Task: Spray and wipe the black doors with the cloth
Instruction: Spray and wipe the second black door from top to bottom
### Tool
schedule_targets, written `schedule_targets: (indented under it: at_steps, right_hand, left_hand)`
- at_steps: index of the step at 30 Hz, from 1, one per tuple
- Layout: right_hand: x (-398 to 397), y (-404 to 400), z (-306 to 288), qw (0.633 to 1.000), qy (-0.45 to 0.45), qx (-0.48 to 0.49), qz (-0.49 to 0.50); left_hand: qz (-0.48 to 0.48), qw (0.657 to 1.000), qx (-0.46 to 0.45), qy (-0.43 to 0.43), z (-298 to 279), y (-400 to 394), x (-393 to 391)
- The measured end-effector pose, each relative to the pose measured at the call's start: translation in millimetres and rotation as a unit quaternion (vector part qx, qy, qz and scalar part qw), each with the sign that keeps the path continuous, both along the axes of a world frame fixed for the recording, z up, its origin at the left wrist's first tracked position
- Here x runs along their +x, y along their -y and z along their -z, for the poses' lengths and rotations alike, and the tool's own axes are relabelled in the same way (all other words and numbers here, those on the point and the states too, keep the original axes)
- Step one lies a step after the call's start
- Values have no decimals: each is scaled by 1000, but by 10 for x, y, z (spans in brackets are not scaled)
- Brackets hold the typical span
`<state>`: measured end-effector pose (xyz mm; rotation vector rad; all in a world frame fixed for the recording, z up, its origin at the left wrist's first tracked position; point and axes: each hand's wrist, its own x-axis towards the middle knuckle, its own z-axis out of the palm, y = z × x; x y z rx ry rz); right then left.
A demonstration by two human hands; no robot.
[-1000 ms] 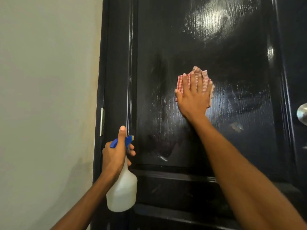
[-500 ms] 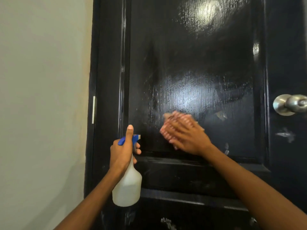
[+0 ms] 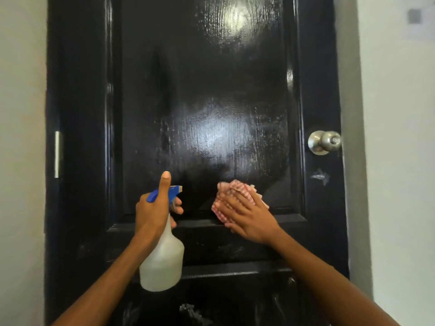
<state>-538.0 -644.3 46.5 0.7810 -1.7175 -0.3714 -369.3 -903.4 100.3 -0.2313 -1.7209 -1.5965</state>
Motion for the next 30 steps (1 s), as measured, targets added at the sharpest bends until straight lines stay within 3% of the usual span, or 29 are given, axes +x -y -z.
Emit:
schedule_targets:
  at_steps: [2,4,7,9,11,13,15,18,20,22,25,28,30]
  right_hand:
    - [-87,-440,3,1000,11,-23,18]
    - [-57,-841,-64,983,52,-166,64]
    - [31,-943,-168,902,98,-413,83]
    - [114,-538,-270,845,123,-516,69]
    - [161,-26,-305,864,138,-483,32]
    - [170,458,-223,934,95,-345,8]
    - [166,879,-86,978,42,-202,-36]
    - [232,1237,119,998,41,4,-52]
    - [161,1160,96,996,44,70,-28]
    - [86,885,-27,997,56,26,-37]
    - [66,211,-172,986,79,-147,7]
    - [58,-633,-254,932,114,-338,66]
    - [65,-984,-274,898,117,-412,104]
  left_hand:
    - [11,1000,-1,-2,3,-50,-21]
    - [23,1000,-6,2,-16,-137,-29]
    - [42,999,-17,0,-67,-293,-46]
    - [42,999,-19,-6,-104,-377,-39]
    - [35,999,-16,-12,-118,-375,-42]
    - [17,1000,-12,-11,-107,-281,-40]
    - [-8,1000,-6,-3,-60,-116,-22]
    - [-52,998,-10,26,59,117,17]
    - [-50,998,-10,29,113,181,44]
    - [-33,999,-8,17,114,152,58]
    - [-9,1000,-16,7,36,-4,57]
    - [24,999,-32,-6,-59,-282,41]
    - [51,998,-41,-17,-119,-487,15]
